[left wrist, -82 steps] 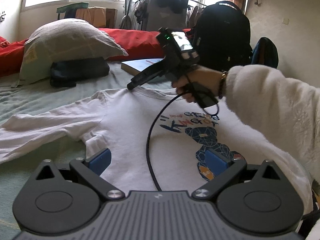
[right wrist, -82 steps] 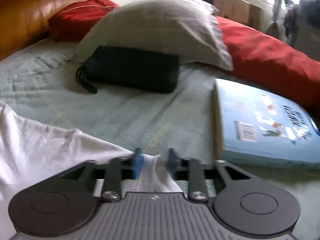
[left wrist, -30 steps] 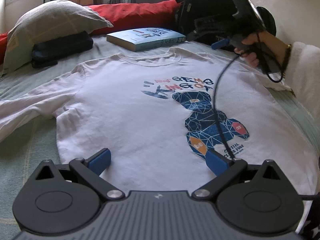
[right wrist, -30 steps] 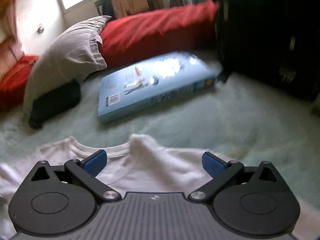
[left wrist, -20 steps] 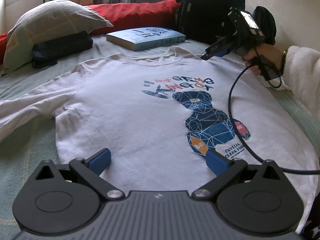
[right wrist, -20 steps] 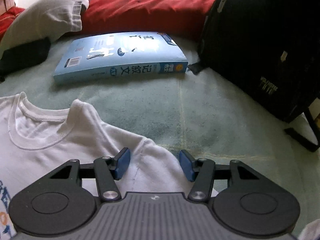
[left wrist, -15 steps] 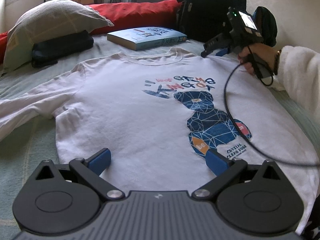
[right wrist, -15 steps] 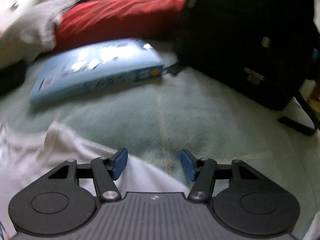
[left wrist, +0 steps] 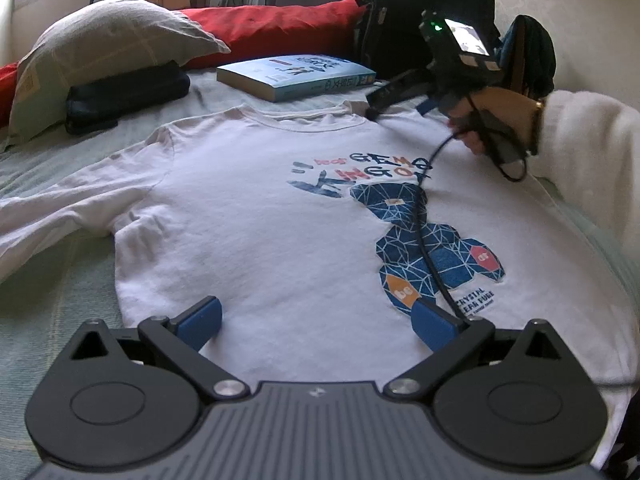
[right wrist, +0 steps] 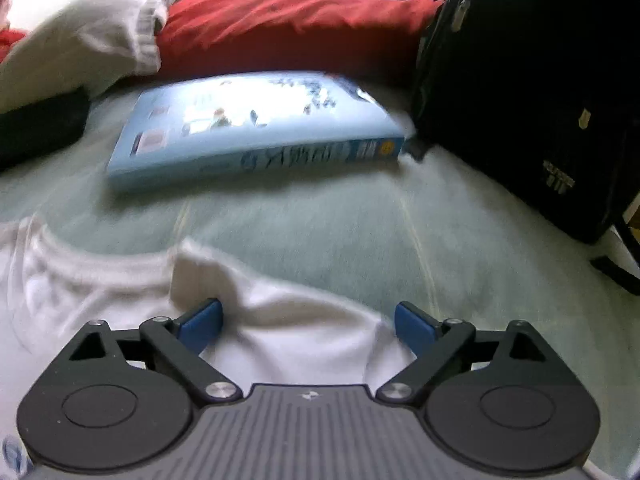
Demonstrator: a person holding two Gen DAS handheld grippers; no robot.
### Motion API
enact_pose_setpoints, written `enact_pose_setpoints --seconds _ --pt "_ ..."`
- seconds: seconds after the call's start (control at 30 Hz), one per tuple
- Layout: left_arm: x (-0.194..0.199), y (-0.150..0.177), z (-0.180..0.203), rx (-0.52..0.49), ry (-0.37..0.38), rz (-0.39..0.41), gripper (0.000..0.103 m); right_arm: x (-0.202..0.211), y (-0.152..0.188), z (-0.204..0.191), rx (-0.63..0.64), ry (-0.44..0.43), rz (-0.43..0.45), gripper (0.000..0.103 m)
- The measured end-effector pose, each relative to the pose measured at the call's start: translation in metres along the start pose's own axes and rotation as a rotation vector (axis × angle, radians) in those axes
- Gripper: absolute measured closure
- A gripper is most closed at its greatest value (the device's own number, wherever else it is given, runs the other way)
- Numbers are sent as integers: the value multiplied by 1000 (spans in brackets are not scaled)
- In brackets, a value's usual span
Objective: Fold clothes
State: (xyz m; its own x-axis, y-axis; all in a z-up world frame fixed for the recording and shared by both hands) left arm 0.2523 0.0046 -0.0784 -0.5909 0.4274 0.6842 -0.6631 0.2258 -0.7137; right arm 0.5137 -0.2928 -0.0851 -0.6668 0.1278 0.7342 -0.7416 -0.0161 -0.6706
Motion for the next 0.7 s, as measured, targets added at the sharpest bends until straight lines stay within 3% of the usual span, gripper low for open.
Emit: enact_pose_setpoints --seconds 0.07,0.2,0.4,0.5,0.7 --pt "1 0 0 0 1 2 2 8 -4 7 -51 -21 -12 12" --pt "4 -1 1 0 -2 8 2 60 4 30 -65 -80 25 13" --pt "14 -5 10 -32 3 39 2 145 58 79 -151 -210 23 12" --pt "19 -8 18 -51 7 46 2 169 93 76 -157 -293 19 12" --pt "18 -9 39 -55 -18 -45 2 184 146 38 -116 -473 6 11"
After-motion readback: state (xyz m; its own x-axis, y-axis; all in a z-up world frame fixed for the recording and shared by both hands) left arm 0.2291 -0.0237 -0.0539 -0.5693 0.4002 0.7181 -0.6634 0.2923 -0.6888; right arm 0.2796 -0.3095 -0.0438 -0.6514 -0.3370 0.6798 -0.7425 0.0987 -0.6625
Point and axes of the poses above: each gripper's, at about its wrist camera, not at the fingertips, and x roughly against the way its jaws point, z to its right, y to its underside, the point moved 3 cm from there along -x, roughly the way its jaws point, and after that the axes turned 3 degrees about y, right-handed, at the moved point
